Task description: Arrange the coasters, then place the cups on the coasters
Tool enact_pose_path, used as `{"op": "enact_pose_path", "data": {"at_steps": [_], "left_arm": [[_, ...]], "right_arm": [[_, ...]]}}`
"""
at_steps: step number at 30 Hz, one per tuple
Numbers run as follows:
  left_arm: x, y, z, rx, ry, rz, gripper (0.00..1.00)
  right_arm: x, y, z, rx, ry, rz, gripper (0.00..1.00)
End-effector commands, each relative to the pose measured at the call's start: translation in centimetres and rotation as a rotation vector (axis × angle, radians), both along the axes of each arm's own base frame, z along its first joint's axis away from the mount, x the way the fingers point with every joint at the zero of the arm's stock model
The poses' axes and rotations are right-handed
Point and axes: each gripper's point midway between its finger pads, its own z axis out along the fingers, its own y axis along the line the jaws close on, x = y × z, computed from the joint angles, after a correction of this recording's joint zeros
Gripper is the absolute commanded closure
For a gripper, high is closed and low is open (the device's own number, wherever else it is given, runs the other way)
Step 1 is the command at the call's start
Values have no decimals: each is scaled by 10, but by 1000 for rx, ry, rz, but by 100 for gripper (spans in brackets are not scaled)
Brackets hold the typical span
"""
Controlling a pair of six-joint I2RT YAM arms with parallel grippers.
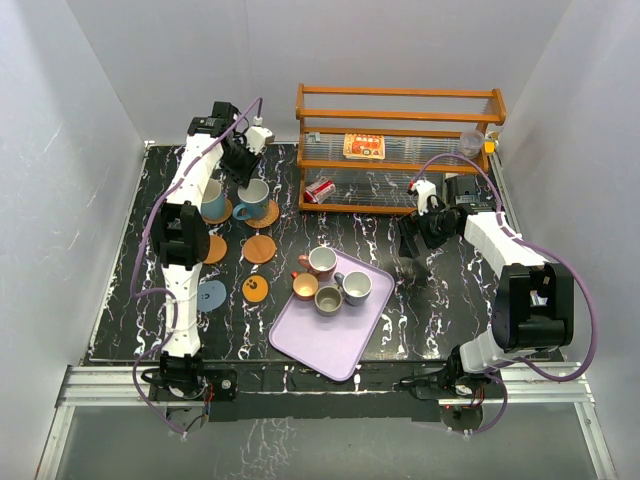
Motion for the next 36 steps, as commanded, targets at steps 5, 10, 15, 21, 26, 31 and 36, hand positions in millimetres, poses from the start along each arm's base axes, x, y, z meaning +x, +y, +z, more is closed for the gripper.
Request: {"op": "enact_pose_path", "data": {"at_steps": [5, 10, 15, 21, 26, 31, 36], "left_arm": [[10, -9, 41, -65, -106, 23, 66], [12, -10, 68, -86, -184, 32, 49], [7, -12, 95, -116, -263, 36, 30], [-10, -25, 131, -210, -329, 8, 7], [-32, -37, 154, -299, -364, -24, 1], [-69, -59, 171, -409, -388, -117, 1], [-118, -97, 165, -435, -390, -332, 2]], "right_arm": [[7, 0, 7, 7, -36, 3, 2], [7, 0, 8, 8, -39, 4, 2], [7, 0, 10, 9, -42, 5, 2], [7, 0, 10, 11, -42, 6, 2], [7, 1, 12, 14, -45, 9, 2], [7, 2, 14, 19, -53, 10, 2], [7, 2, 16, 20, -56, 11, 2]]}}
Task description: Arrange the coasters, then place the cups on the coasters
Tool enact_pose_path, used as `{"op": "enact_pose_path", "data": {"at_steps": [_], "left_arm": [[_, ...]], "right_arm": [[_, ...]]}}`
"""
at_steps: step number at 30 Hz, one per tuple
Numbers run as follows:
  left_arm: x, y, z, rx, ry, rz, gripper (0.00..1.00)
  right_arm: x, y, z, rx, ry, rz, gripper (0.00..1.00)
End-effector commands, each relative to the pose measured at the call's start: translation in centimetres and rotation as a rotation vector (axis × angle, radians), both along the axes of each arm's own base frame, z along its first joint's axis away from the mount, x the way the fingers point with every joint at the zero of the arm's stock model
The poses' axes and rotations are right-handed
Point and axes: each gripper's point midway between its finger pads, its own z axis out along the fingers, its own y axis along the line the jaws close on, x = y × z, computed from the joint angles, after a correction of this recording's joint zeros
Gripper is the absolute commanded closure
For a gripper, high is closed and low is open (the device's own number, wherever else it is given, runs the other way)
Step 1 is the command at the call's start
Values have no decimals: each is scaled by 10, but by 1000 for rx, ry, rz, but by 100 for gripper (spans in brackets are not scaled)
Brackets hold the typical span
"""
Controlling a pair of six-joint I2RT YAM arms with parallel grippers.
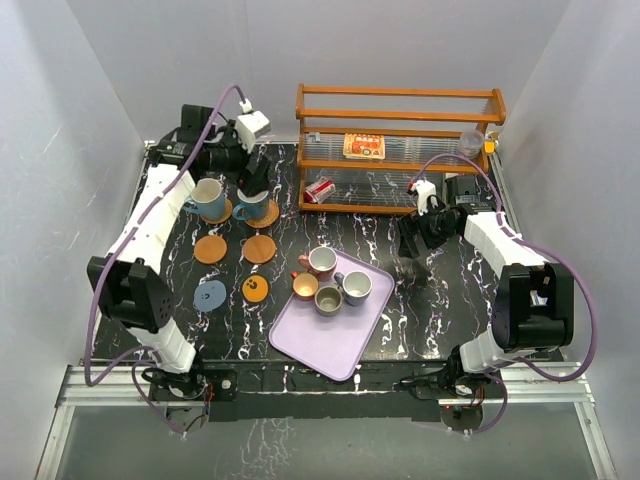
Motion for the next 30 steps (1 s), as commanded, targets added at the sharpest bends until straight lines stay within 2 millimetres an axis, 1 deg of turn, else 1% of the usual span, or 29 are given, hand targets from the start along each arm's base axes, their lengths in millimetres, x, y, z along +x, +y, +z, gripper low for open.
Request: {"op": "enact_pose_path", "data": {"at_steps": [1, 4, 6, 9, 11, 15, 18, 22, 26, 30], "left_arm": [[-54, -51, 13, -41, -83, -267, 2], [-87, -79, 1, -9, -113, -417, 4], [-106, -97, -7, -10, -99, -507, 6], [-118, -111, -18, -12, -49, -558, 11], [-124, -120, -26, -3, -39, -582, 12], [-131, -134, -44, 29, -19, -631, 15], [-134, -144, -61, 60, -3, -682, 22], [-130, -155, -76, 94, 27, -717, 30], [-123, -163, -87, 119, 40, -731, 36], [-123, -168, -101, 155, 53, -763, 39]], "right_arm": [[8, 0, 16, 12, -61, 6, 2], [8, 0, 17, 11, -64, 5, 2], [8, 0, 18, 9, -68, 5, 2], [8, 0, 21, 13, -77, 3, 2], [8, 2, 24, 22, -86, 7, 2], [8, 3, 29, 32, -102, 9, 2], [8, 3, 29, 29, -106, 7, 2], [8, 2, 28, 29, -101, 5, 2], [8, 2, 26, 27, -95, 4, 2], [8, 1, 24, 23, -92, 2, 2]]}}
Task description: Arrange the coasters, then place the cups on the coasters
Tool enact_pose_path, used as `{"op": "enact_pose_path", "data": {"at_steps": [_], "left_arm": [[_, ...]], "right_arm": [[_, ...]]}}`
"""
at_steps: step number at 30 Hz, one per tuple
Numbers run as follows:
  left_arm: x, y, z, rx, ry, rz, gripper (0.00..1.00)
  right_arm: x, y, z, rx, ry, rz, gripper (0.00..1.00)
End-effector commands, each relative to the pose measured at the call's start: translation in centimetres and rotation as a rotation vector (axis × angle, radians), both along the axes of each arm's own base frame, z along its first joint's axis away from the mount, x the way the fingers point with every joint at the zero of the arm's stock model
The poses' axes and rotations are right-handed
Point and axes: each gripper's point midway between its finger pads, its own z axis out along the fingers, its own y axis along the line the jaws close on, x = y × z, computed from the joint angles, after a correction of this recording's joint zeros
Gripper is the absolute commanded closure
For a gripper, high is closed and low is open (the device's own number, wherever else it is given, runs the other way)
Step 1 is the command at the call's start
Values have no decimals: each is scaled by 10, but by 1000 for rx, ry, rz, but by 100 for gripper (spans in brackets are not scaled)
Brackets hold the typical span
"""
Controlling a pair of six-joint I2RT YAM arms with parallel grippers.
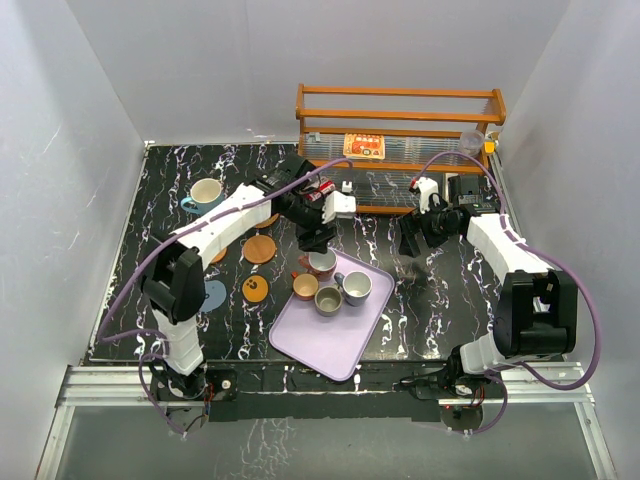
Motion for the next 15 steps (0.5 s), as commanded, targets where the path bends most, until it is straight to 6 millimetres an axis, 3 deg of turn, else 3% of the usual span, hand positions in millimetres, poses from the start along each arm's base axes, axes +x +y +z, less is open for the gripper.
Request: {"op": "enact_pose_path", "data": {"at_steps": [1, 15], "left_arm": [[1, -8, 11, -4, -50, -69, 40], [-11, -21, -19, 117, -36, -230, 50]], "right_arm": [[8, 0, 11, 9, -54, 1, 2], [8, 0, 8, 6, -42, 1, 2]]}}
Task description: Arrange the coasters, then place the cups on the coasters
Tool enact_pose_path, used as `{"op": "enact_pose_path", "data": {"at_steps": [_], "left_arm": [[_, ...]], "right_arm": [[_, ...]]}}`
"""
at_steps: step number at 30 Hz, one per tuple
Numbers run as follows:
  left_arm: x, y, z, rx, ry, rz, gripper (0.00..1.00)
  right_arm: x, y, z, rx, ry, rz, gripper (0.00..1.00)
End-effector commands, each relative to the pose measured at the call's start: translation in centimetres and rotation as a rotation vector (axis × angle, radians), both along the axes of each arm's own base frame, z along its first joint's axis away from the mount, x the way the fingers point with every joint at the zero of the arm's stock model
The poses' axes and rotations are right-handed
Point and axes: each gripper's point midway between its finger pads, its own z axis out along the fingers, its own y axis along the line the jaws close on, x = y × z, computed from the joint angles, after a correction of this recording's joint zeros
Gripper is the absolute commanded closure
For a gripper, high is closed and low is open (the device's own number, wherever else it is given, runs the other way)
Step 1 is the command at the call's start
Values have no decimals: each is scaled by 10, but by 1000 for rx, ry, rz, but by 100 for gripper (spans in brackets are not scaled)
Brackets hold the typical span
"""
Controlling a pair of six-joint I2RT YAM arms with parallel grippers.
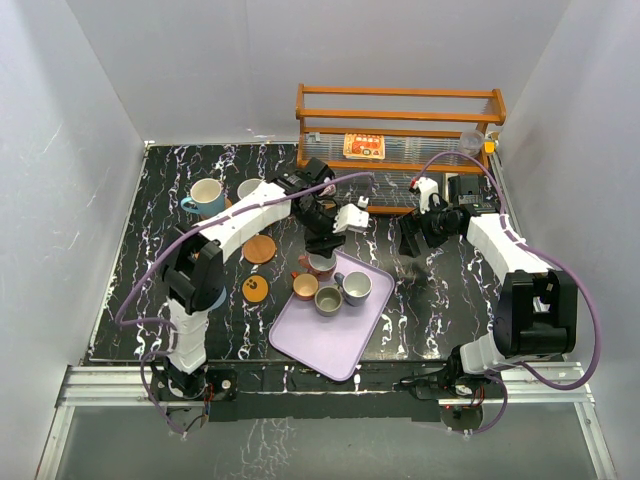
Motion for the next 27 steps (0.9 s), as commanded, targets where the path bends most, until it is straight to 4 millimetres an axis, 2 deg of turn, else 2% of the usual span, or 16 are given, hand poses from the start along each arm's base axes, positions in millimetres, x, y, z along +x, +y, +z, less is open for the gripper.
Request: {"op": "enact_pose_path", "data": {"at_steps": [1, 10, 13, 19, 27], "left_arm": [[-9, -7, 4, 30, -18, -97, 51], [-12, -9, -22, 149, -24, -163, 60], [-14, -8, -30, 188, -16, -180, 66], [-14, -6, -34, 223, -17, -195, 74], [-7, -3, -32, 247, -57, -210, 81]], "right_arm": [[8, 0, 9, 7, -45, 1, 2], [8, 0, 8, 5, -42, 1, 2], [8, -1, 8, 5, -42, -1, 2], [8, 0, 7, 5, -36, 0, 2], [8, -1, 5, 2, -29, 0, 2]]}}
